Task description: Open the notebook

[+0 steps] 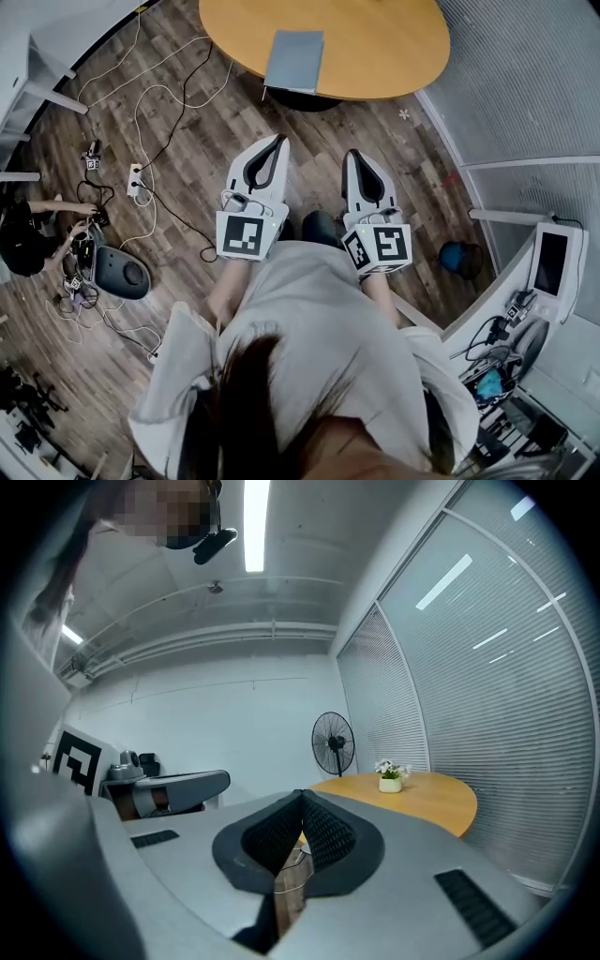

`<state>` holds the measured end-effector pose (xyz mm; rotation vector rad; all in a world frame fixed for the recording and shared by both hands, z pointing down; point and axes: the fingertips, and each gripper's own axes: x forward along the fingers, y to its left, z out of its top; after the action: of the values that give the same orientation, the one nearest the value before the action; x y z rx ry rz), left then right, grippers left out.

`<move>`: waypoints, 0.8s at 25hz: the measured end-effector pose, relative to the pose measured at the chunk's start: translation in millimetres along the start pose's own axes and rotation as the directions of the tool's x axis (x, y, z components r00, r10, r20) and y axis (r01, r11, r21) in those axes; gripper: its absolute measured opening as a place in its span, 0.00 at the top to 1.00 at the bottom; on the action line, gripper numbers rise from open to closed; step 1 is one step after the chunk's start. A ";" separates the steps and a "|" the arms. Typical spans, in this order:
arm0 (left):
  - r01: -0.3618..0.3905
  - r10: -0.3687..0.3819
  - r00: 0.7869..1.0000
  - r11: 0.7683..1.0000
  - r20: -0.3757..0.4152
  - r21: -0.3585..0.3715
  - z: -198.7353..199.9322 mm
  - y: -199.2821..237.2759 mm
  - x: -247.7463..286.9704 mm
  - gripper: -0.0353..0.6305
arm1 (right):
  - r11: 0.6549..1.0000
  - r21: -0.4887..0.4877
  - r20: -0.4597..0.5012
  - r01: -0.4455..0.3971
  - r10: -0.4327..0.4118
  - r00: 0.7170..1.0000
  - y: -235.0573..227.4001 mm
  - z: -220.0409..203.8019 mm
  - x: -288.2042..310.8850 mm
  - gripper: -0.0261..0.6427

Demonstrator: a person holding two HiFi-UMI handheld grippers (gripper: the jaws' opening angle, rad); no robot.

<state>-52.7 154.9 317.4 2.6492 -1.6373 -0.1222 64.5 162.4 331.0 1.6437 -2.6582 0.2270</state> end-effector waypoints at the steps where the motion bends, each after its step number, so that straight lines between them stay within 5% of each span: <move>1: 0.000 0.000 1.000 1.000 -0.004 0.000 -1.3 2.5 2.2 0.92 | 1.000 0.001 0.001 0.003 -0.003 1.000 -1.2 -0.1 2.8 0.96; 20: -0.057 0.057 0.998 0.998 -0.041 0.010 -18.9 45.7 109.5 0.92 | 1.000 0.023 -0.030 -0.017 0.018 0.999 -77.5 2.5 101.6 0.96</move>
<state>-43.3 36.2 333.2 2.5907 -1.7026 -0.0582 88.0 37.7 346.2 1.6105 -2.6585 0.2811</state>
